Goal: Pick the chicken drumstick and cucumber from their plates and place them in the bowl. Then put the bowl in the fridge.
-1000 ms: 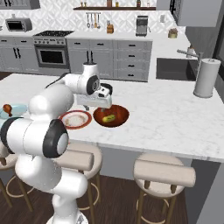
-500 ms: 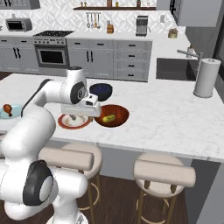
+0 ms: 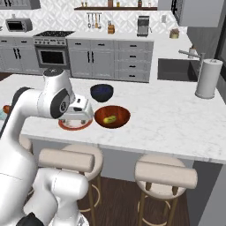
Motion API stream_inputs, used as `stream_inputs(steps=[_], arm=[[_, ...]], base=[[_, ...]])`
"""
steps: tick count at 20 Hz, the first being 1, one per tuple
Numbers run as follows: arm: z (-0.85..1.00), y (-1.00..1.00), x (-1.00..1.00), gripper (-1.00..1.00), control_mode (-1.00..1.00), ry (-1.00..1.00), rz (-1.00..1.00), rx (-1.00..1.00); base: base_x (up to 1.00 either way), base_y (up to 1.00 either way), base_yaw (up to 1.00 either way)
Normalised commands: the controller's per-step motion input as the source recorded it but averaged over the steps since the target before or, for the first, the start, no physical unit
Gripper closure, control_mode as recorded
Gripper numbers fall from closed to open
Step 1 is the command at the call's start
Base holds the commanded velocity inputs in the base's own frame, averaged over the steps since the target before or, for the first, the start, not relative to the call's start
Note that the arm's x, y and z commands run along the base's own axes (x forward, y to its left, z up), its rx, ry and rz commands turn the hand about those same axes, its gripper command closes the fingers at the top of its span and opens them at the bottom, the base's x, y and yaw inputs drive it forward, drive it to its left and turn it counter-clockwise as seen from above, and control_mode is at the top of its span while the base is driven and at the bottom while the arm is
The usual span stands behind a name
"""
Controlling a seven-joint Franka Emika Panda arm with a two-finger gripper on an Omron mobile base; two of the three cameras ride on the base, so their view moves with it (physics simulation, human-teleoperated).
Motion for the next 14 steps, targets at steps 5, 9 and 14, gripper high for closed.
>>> stream_inputs(steps=[5, 9, 14], arm=[[0.0, 0.0, -0.19, -1.0, -1.0, -0.1, -0.03, 0.02], [0.0, 0.0, 0.0, -1.0, -1.0, 0.0, 0.0, 0.0], [0.0, 0.0, 0.0, -1.0, 1.0, -0.01, 0.0, 0.0]], base=[[0.0, 0.0, 0.0], [0.0, 0.0, 0.0], [0.0, 0.04, 0.0]])
